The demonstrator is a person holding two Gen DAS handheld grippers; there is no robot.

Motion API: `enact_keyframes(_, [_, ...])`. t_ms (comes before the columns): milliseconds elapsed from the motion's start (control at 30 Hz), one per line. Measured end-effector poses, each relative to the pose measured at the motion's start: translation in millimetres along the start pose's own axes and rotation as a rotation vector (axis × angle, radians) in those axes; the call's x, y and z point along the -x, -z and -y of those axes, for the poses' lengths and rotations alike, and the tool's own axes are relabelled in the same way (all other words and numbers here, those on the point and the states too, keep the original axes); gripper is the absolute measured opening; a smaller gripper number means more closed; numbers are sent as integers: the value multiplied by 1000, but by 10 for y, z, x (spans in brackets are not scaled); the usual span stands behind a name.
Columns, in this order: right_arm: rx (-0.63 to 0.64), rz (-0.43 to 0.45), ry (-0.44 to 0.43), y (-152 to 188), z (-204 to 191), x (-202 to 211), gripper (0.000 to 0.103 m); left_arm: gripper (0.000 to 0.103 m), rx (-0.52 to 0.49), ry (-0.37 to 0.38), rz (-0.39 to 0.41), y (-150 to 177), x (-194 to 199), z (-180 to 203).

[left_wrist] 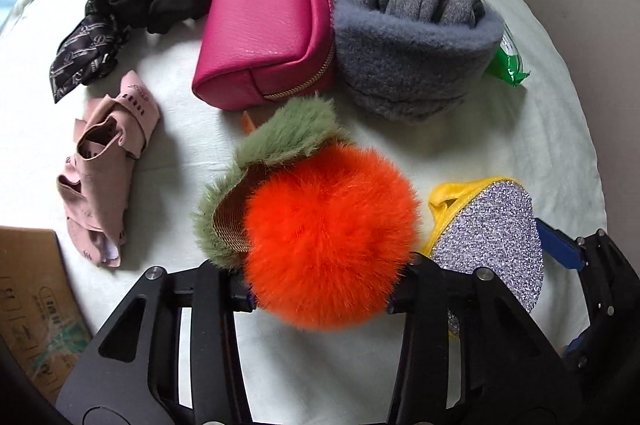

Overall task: Organize soft objects
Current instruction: 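Grasp the orange pompom with the left tool while the right tool grasps the glittery sponge, then carry the pompom and sponge over the cardboard box with both tools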

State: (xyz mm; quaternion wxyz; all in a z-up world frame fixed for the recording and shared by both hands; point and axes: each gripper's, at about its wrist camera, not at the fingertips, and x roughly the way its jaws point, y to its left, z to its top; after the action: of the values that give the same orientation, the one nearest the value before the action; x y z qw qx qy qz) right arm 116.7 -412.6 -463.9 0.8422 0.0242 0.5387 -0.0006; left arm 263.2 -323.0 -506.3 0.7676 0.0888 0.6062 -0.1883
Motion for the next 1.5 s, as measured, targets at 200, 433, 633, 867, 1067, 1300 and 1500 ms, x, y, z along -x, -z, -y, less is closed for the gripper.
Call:
enact_keyframes(200, [16, 5, -19, -28, -99, 29, 57, 36, -16, -14, 31, 88, 159, 11])
enact_keyframes(433, [-2, 19, -29, -48, -115, 144, 46, 36, -41, -28, 67, 81, 441, 61])
enact_keyframes(633, [-13, 48, -23, -104, -100, 414, 45, 36, -42, -27, 108, 143, 883, 18])
enact_keyframes(867, [-9, 97, -1, -194, -199, 996, 45, 36, -23, -3, 198, 386, 1653, 158])
enact_keyframes(1067, [7, 157, 21, -320, -449, 1639, 45, 36, -6, 25, 265, 524, 2423, -32])
enact_keyframes(1300, [-3, 238, 34, -555, -890, 2372, 45, 36, 0, -3, 342, 736, 3262, -655])
enact_keyframes(1500, [47, 253, 4, -710, -1700, 2724, 45, 36, 20, -44, 364, 977, 3727, -1440])
